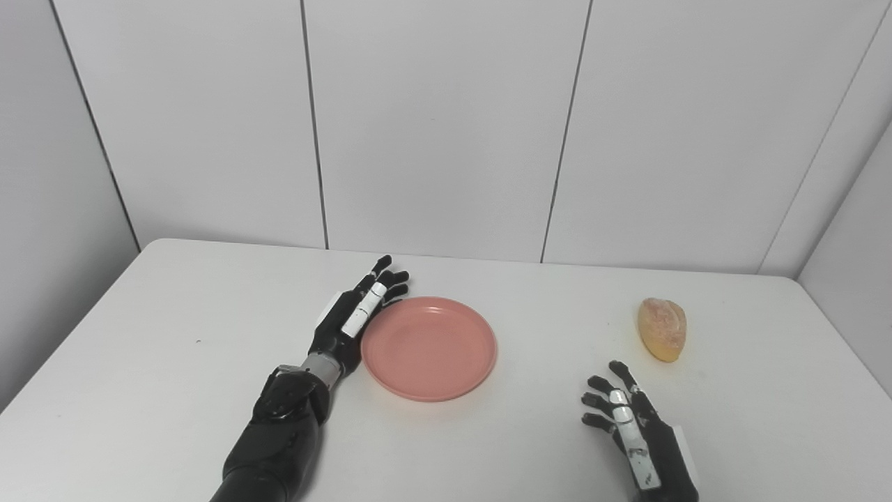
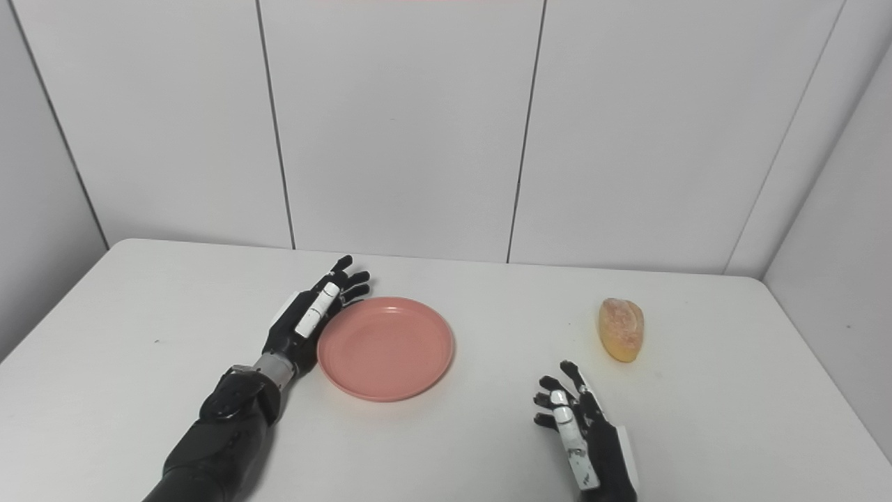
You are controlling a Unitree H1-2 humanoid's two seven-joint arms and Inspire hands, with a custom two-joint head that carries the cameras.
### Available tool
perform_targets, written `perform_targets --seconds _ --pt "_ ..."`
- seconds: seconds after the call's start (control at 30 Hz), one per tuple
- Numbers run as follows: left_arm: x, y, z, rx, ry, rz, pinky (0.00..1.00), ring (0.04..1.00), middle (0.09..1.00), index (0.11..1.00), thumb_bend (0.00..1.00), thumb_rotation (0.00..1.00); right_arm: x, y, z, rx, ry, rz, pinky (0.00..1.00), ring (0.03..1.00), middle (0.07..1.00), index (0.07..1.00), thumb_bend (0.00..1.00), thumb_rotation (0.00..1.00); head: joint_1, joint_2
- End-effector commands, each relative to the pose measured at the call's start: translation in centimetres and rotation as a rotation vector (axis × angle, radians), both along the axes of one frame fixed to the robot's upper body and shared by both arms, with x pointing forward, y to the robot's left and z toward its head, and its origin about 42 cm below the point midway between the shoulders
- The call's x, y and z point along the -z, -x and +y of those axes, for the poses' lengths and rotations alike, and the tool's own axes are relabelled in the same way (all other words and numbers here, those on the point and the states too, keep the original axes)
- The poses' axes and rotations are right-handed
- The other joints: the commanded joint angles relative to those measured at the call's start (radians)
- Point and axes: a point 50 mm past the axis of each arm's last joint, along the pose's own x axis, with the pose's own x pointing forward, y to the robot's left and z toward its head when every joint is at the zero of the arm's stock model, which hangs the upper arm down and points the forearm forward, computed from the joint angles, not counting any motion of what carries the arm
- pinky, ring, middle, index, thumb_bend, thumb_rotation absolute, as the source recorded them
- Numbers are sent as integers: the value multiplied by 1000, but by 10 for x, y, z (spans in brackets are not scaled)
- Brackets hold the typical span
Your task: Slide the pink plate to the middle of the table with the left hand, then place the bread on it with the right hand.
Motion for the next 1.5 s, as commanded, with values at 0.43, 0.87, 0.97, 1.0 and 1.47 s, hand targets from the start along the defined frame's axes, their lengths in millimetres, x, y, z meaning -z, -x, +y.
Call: perform_targets --seconds 0.43,0.87,0.97,1.0,1.47 --pt "11 9 -1 62 44 61 919 899 905 962 827 722 -6 -12 41 -32 2 -1 723 804 832 900 499 881 -201 -10" --pt "12 9 1 90 61 65 929 913 914 974 785 726 -1 -16 53 -21 6 -2 701 792 836 906 473 877 -247 -19" --pt "11 9 4 86 57 62 946 917 913 975 770 731 1 -17 54 -22 7 -1 700 792 835 906 475 876 -247 -19" --pt "11 9 4 86 53 60 949 917 913 975 770 733 1 -17 53 -23 7 -1 701 794 836 907 472 875 -244 -19" --pt "16 9 2 72 53 77 928 902 900 964 802 718 -11 -16 35 -6 142 -152 645 758 824 907 716 987 -205 -30"
